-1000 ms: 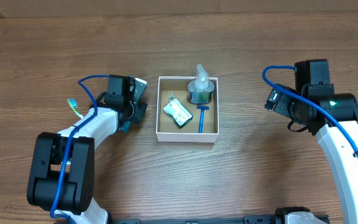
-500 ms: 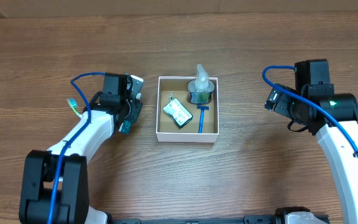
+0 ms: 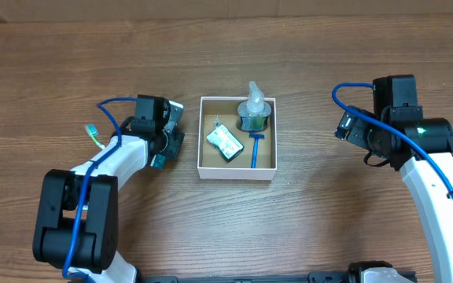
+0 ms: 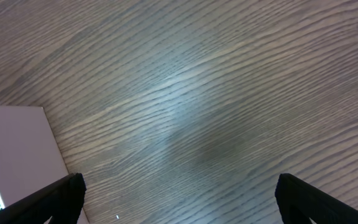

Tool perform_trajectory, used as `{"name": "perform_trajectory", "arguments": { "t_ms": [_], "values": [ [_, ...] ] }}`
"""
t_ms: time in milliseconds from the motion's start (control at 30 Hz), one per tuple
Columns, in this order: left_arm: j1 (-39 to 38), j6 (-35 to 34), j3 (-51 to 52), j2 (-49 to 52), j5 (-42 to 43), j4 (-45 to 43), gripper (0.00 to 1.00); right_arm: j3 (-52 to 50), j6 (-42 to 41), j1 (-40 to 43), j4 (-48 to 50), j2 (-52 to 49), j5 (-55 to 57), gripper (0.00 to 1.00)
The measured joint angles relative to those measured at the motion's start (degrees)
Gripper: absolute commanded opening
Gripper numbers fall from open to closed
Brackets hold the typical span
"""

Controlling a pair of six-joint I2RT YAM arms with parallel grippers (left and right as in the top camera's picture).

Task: Pack container
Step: 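Move the left gripper back and grasp the Colgate toothpaste tube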

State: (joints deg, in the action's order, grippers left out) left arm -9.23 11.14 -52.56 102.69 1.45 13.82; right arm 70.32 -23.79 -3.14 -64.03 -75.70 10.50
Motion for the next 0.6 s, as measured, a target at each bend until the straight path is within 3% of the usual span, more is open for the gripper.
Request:
{"name": "perform_trajectory", "arguments": {
  "t_ms": [333, 600],
  "values": [
    [0.0, -0.2, -0.2, 0.2, 0.7, 0.3, 0.13, 0.0, 0.0, 0.0, 0.0, 0.0, 0.0, 1.0],
    [0.0, -0.3, -0.4, -2.1, 0.0, 5.4, 0.12, 0.0, 0.0, 0.0, 0.0, 0.0, 0.0, 1.0]
  ]
}}
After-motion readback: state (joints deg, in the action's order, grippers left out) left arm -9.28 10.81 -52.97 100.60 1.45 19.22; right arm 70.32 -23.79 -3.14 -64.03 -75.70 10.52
